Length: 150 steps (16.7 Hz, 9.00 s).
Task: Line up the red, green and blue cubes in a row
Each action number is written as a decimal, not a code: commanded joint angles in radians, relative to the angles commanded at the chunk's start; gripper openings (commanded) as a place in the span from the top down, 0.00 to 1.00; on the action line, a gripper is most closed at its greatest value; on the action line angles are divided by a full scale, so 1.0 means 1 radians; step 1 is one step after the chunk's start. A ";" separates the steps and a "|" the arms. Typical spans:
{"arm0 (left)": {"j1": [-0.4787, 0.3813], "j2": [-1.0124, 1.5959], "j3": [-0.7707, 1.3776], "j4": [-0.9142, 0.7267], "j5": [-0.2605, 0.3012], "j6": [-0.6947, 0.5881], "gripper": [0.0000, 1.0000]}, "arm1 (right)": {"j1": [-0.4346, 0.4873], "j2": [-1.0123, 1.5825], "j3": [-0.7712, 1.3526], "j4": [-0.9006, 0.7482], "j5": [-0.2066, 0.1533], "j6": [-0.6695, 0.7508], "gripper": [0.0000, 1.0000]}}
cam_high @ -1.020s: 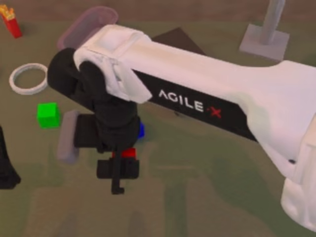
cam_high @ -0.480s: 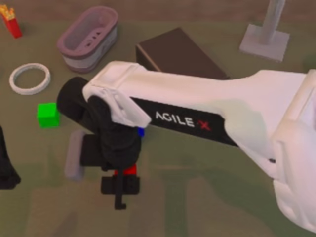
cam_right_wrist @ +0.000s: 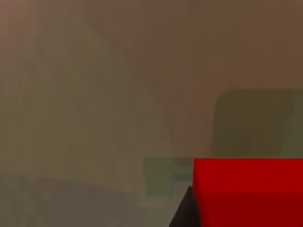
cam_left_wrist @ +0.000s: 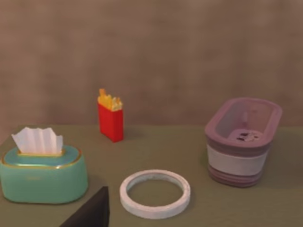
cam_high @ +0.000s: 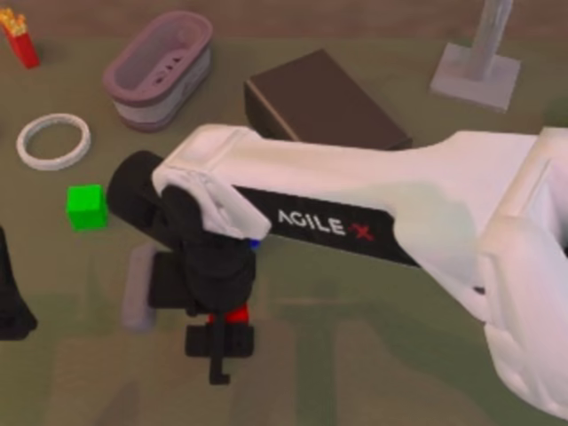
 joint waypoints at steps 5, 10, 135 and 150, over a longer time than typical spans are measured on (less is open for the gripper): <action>0.000 0.000 0.000 0.000 0.000 0.000 0.00 | 0.000 0.000 0.000 0.000 0.000 0.000 0.47; 0.000 0.000 0.000 0.000 0.000 0.000 0.00 | 0.000 0.000 0.000 0.000 0.000 0.000 0.10; -0.805 2.072 1.666 -1.160 -0.007 -0.802 1.00 | -0.958 -2.417 -1.973 1.109 0.002 0.587 0.00; -0.850 2.126 1.486 -0.916 -0.007 -0.845 1.00 | -0.958 -2.417 -1.973 1.109 0.002 0.587 0.00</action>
